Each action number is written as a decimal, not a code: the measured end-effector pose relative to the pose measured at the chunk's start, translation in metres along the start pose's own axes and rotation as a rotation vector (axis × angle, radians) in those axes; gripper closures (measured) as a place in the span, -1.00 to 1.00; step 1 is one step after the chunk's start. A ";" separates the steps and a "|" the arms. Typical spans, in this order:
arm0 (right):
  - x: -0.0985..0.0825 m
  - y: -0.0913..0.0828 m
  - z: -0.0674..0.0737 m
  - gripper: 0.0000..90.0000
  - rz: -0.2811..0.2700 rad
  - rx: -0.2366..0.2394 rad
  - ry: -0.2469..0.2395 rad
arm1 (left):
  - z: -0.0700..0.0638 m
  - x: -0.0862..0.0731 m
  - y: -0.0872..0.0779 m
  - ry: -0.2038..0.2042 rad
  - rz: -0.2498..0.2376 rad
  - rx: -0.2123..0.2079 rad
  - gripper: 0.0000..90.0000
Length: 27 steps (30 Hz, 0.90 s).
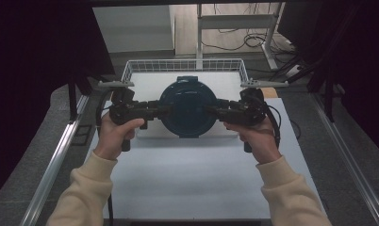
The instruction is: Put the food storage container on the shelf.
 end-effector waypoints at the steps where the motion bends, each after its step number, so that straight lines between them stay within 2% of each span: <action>1: 0.000 0.000 0.000 -0.08 0.000 0.000 0.000 | 0.000 0.000 0.000 0.000 0.000 0.000 -0.04; 2: 0.008 0.000 -0.001 -0.08 -0.004 0.002 -0.001 | 0.000 0.006 -0.001 0.005 -0.004 0.002 -0.04; 7: 0.022 0.002 -0.004 -0.08 -0.006 0.007 -0.007 | 0.003 0.022 -0.001 0.012 -0.005 0.009 -0.04; 8: 0.030 0.004 -0.007 -0.08 -0.007 0.009 -0.008 | 0.005 0.028 -0.001 0.011 -0.005 0.012 -0.04; 15: 0.045 0.009 -0.015 -0.07 0.000 0.019 -0.013 | 0.010 0.043 0.001 0.011 0.002 0.018 -0.04; 27: 0.066 0.031 -0.039 -0.08 0.027 0.016 0.018 | 0.041 0.066 0.013 -0.028 0.019 0.007 -0.04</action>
Point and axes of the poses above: each handheld gripper's, and its own axes: y roughly forward along the jaws, x roughly out of its top, z roughly to its left, the point moved 5 cm from there along y, roughly forward along the jaws, and after that the axes turned 9 degrees about -x, right-handed, at the moved point
